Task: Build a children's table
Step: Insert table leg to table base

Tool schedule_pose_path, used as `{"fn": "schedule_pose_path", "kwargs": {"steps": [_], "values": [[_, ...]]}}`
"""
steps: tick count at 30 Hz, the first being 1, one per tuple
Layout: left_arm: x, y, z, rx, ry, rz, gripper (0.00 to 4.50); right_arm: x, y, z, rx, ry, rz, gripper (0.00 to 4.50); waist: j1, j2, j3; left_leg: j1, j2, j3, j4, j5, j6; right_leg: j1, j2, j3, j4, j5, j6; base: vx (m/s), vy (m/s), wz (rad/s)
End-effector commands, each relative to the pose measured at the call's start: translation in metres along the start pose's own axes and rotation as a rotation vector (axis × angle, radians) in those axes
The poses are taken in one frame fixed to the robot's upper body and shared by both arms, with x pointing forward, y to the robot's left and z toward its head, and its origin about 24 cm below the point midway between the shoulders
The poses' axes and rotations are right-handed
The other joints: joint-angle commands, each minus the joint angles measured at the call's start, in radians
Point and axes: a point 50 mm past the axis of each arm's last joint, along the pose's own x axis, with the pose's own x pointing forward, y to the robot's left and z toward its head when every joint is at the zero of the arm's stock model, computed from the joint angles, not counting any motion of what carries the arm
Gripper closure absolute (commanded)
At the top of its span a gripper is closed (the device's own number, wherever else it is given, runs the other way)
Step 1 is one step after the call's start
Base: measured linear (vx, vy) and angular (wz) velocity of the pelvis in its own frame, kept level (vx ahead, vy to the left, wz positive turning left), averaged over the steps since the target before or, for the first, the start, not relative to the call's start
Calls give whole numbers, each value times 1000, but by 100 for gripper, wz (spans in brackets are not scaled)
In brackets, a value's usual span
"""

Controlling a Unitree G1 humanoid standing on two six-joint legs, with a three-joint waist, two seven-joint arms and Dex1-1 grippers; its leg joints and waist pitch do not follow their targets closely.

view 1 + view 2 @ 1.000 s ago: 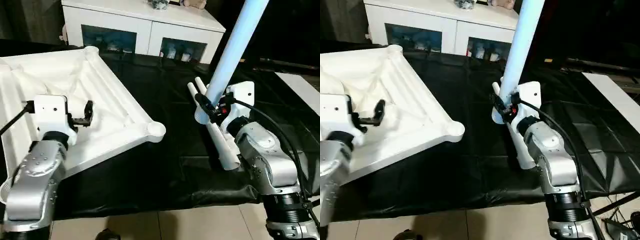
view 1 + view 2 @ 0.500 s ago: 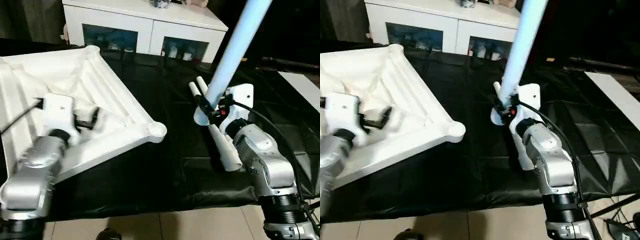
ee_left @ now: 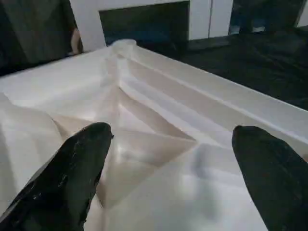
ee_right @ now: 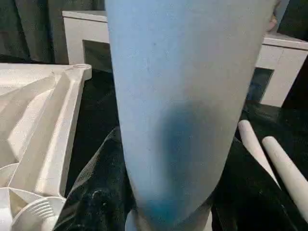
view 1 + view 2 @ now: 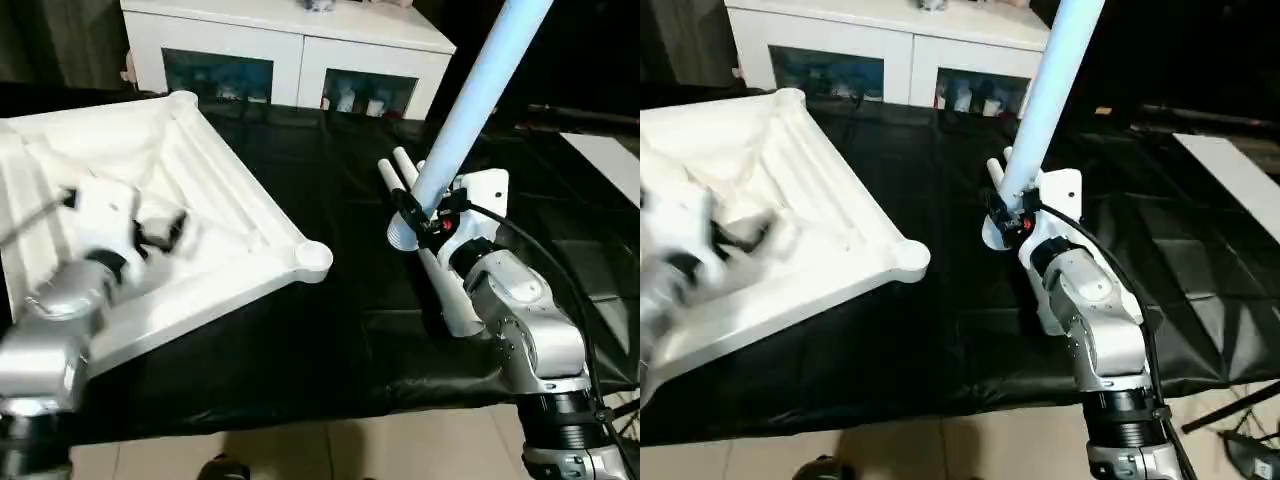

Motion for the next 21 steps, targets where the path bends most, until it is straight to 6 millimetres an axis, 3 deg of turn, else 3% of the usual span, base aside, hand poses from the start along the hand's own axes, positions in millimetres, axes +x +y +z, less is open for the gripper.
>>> {"fn": "schedule_pose_path", "kwargs": {"steps": [1,3,4,6,9,10,11,15,17,21], "values": [[4,-4,2,17,-5,-31,0,-5,-7,9,-12,-43,-37,265,-2,46,-69,49,49,-35,-98,-419,-148,11,-57,36,-72,-194,-113,0,0,0],[5,-7,2,29,-7,-40,0,-7,-6,8,-11,-42,-40,265,0,44,-70,45,49,-33,-98,-390,-140,16,-58,37,-71,-177,-117,0,0,0],[4,-9,3,23,-13,-50,0,-8,-6,8,-11,-41,-40,265,1,37,-70,44,50,-31,-97,-380,-134,17,-58,38,-71,-173,-117,0,0,0],[4,-21,4,-1,-31,-81,0,-10,-6,6,-5,-36,-40,265,4,38,-71,43,51,-30,-97,-342,-121,20,-62,38,-68,-162,-126,0,0,0],[-5,-69,-2,-96,-54,-226,0,-8,-2,4,1,-30,-38,265,4,43,-68,45,56,-30,-99,-371,-129,17,-63,37,-73,-191,-129,0,0,0],[-6,-72,-2,-99,-58,-232,0,-7,-1,4,2,-31,-37,265,4,45,-68,46,56,-30,-99,-381,-129,16,-62,38,-74,-198,-128,0,0,0],[-11,-87,-3,-115,-80,-263,0,-7,1,5,6,-34,-33,265,4,42,-67,45,55,-28,-98,-395,-127,14,-62,39,-79,-215,-122,0,0,0],[-13,-97,-3,-170,-59,-214,0,-9,4,7,18,-29,-31,265,2,43,-68,42,53,-30,-98,-400,-121,18,-57,40,-82,-238,-96,0,0,0],[-12,-93,0,-160,-77,-151,0,-10,3,6,14,-22,-34,265,0,37,-66,40,52,-30,-97,-396,-111,19,-58,40,-87,-259,-85,0,0,0],[-7,-77,2,-130,-87,-25,0,-11,5,2,10,-4,-18,265,-7,42,-67,41,51,-33,-96,-400,-107,16,-56,38,-91,-294,-65,0,0,0]]}}
